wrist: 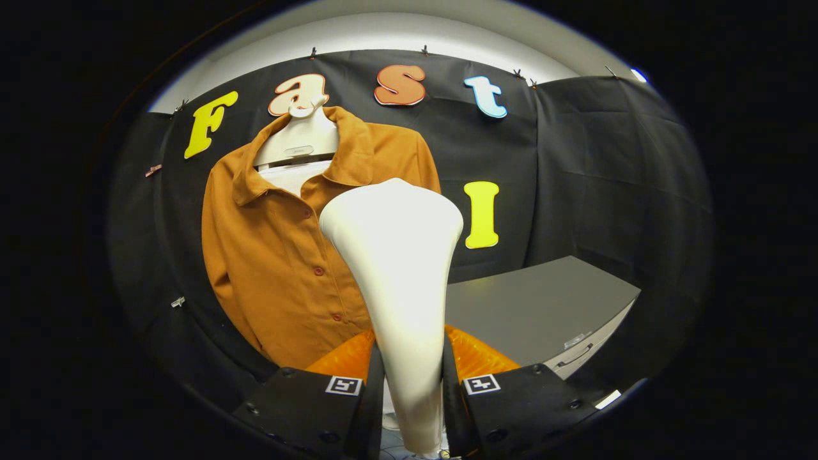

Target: Iron the clothes twice with a garment steamer, once on the left side and once on the right side.

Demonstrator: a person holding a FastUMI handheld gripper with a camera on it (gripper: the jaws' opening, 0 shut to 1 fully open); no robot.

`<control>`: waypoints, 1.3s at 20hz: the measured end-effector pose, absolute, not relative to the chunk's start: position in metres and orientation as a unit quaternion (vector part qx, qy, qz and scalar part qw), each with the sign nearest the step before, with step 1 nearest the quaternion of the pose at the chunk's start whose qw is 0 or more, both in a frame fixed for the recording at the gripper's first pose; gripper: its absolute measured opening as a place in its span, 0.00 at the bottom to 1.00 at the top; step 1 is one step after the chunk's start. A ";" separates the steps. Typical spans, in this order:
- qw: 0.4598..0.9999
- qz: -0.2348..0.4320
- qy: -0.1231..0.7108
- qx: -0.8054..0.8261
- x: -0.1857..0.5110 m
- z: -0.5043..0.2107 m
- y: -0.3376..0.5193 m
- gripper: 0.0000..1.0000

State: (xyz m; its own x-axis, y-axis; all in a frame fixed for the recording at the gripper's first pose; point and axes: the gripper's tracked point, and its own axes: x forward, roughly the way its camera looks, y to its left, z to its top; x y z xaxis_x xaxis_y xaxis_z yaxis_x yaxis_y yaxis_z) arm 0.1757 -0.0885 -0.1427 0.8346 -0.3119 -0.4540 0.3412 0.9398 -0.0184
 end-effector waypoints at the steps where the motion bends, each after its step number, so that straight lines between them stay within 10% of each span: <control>1: 0.958 -0.165 0.232 0.027 0.182 -0.143 -0.085 0.43; 26: 0.941 -0.179 0.285 -0.019 0.278 -0.200 -0.092 0.43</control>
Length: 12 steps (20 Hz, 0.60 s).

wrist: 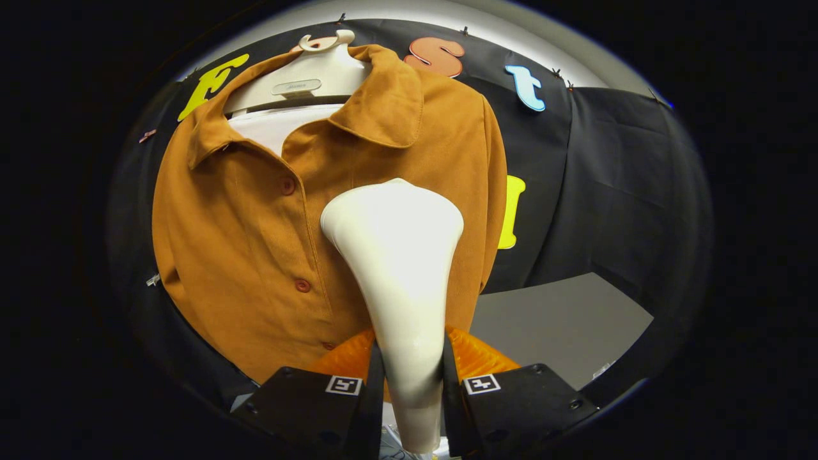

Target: Iron the clothes twice with a garment steamer, once on the left side and once on the right side.

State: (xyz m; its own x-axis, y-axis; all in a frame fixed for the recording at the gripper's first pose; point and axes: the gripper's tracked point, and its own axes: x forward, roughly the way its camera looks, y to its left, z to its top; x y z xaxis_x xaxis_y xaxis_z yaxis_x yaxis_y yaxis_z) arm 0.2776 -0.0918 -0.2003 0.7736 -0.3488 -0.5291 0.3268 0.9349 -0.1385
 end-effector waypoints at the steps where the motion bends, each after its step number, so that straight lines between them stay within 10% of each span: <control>1: 0.940 -0.181 0.288 -0.020 0.277 -0.204 -0.092 0.43; 12: 0.916 -0.201 0.348 -0.016 0.248 -0.261 -0.099 0.43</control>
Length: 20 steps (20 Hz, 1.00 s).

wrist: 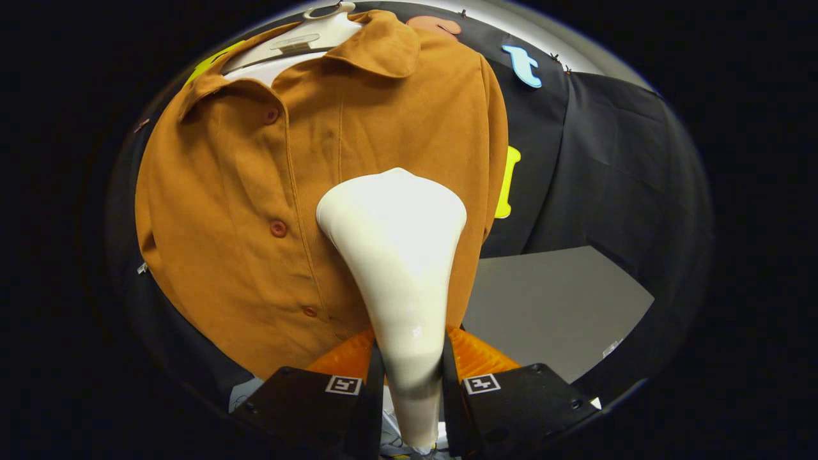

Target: Iron the clothes twice with a garment steamer, once on the left side and once on the right side.

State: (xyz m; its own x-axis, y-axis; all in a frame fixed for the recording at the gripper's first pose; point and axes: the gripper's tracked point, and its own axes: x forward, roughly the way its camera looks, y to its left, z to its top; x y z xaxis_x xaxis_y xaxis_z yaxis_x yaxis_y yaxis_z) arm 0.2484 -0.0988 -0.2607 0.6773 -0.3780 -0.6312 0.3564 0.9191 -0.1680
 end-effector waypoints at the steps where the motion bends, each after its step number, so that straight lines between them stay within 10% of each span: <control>1: 0.914 -0.202 0.353 -0.016 0.246 -0.266 -0.100 0.43; 20: 0.862 -0.197 0.466 -0.008 0.199 -0.362 -0.106 0.43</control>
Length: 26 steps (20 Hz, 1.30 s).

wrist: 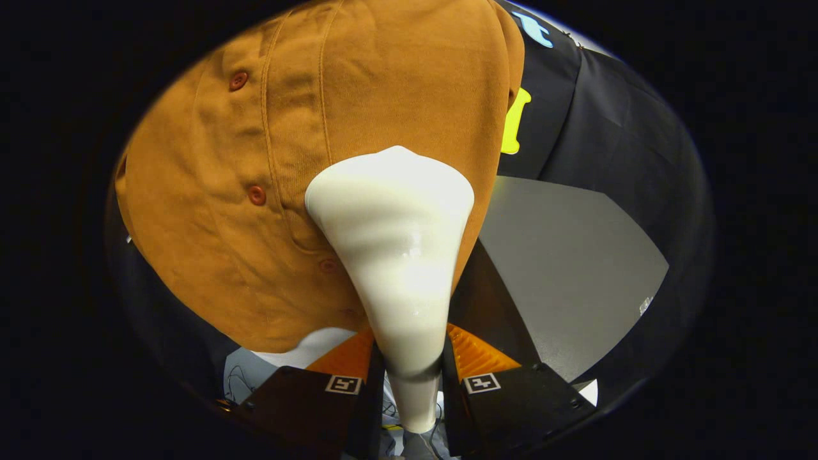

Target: Iron the clothes twice with a garment steamer, once on the left side and once on the right side.

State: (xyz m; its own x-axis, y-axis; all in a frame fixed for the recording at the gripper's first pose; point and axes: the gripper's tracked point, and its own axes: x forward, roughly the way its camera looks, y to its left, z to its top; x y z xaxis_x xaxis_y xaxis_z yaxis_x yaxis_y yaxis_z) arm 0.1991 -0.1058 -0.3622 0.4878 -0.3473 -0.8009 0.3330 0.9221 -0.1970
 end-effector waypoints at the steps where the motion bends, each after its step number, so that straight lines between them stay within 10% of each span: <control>1: 0.860 -0.196 0.470 -0.008 0.197 -0.366 -0.106 0.43; 26: 0.937 -0.117 0.329 0.000 0.245 -0.221 0.021 0.43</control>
